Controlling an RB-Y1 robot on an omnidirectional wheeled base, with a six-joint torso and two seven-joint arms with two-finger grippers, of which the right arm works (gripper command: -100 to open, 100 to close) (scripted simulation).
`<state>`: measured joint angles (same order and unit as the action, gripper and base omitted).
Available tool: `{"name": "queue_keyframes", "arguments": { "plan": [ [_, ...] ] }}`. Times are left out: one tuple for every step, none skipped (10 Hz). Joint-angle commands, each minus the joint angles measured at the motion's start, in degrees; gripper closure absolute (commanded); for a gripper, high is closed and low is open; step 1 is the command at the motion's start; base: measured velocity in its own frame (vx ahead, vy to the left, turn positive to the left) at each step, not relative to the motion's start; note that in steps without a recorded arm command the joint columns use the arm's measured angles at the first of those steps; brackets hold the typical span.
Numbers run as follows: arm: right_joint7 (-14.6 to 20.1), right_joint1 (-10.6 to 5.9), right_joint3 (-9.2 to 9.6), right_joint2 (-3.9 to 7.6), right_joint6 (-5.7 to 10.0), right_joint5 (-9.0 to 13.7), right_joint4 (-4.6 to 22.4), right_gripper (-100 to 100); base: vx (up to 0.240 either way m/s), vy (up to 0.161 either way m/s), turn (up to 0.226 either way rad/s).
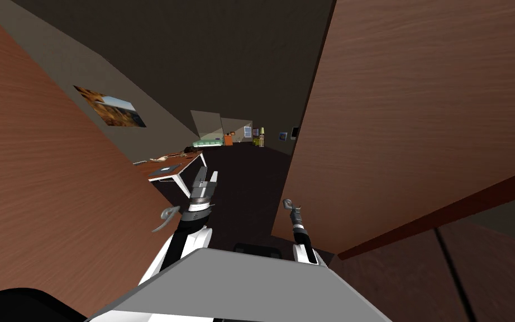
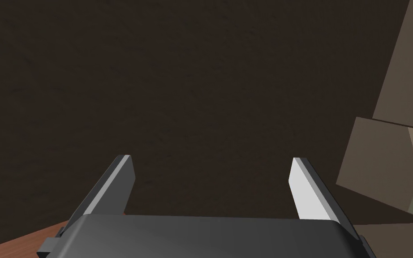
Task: Push the door open
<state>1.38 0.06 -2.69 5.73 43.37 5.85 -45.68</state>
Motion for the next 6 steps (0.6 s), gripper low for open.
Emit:
{"name": "queue_keyframes", "arguments": {
  "plan": [
    [-0.46, 0.09, -1.24, 0.04, -0.34, 0.59, -0.73, 100, 0.169, 0.096, -0.077],
    [-0.6, 0.05, -1.61, 0.02, -0.33, 0.77, -0.66, 100, 0.165, 0.082, -0.061],
    [-0.87, -0.02, -2.3, -0.04, -0.31, 1.1, -0.53, 100, 0.166, 0.078, -0.057],
    [-1.1, -0.08, -2.89, -0.08, -0.29, 1.38, -0.42, 100, 0.198, 0.064, -0.062],
    [-1.26, -0.13, -3.32, -0.12, -0.28, 1.58, -0.33, 100, 0.181, 0.062, -0.053],
    [-1.38, -0.16, -3.64, -0.16, -0.27, 1.74, -0.27, 100, 0.189, 0.05, -0.042]
  ]
}}
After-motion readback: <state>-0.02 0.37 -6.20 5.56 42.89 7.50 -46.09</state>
